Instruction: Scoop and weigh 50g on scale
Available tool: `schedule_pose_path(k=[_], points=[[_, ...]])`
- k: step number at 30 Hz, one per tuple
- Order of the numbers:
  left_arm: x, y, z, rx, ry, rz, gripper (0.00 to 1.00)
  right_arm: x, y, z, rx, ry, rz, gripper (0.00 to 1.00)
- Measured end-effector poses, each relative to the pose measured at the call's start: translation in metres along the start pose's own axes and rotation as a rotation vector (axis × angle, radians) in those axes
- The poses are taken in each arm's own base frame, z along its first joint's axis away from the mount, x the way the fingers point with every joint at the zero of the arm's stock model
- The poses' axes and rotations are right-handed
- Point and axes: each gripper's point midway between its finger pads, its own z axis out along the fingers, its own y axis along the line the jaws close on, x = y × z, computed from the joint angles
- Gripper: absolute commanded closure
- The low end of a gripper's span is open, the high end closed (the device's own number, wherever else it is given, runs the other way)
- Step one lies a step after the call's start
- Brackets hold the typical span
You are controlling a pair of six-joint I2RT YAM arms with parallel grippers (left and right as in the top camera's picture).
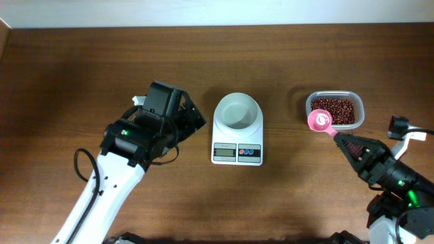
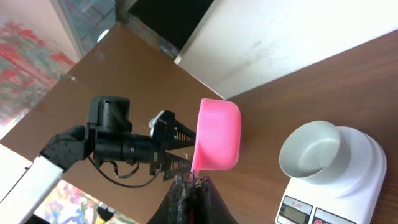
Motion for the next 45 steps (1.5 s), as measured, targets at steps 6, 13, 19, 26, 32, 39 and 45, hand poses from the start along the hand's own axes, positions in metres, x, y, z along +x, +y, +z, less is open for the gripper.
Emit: schedule_pose_path(k=[6, 13, 19, 26, 32, 39, 45], points=[[0.0, 0.0, 0.0, 0.0, 0.0, 0.0, 0.01, 0.013, -0.005, 0.029, -0.093, 0.071, 0.069, 0.96], [0.0, 0.0, 0.0, 0.0, 0.001, 0.0, 0.01, 0.012, -0.027, 0.034, -0.078, 0.07, 0.099, 0.96], [0.0, 0.0, 0.0, 0.0, 0.0, 0.0, 0.01, 0.012, -0.029, 0.035, -0.079, 0.071, 0.081, 0.96], [0.0, 0.0, 0.0, 0.0, 0.0, 0.0, 0.01, 0.02, -0.059, 0.048, 0.005, 0.033, 0.184, 0.96], [0.0, 0.0, 0.0, 0.0, 0.0, 0.0, 0.01, 0.019, -0.092, 0.046, 0.213, -0.087, 0.09, 0.96], [0.0, 0.0, 0.0, 0.0, 0.0, 0.0, 0.01, -0.004, -0.067, 0.037, 0.244, -0.199, -0.138, 0.96], [0.0, 0.0, 0.0, 0.0, 0.0, 0.0, 0.01, -0.005, -0.086, 0.031, 0.348, -0.226, -0.153, 0.96]])
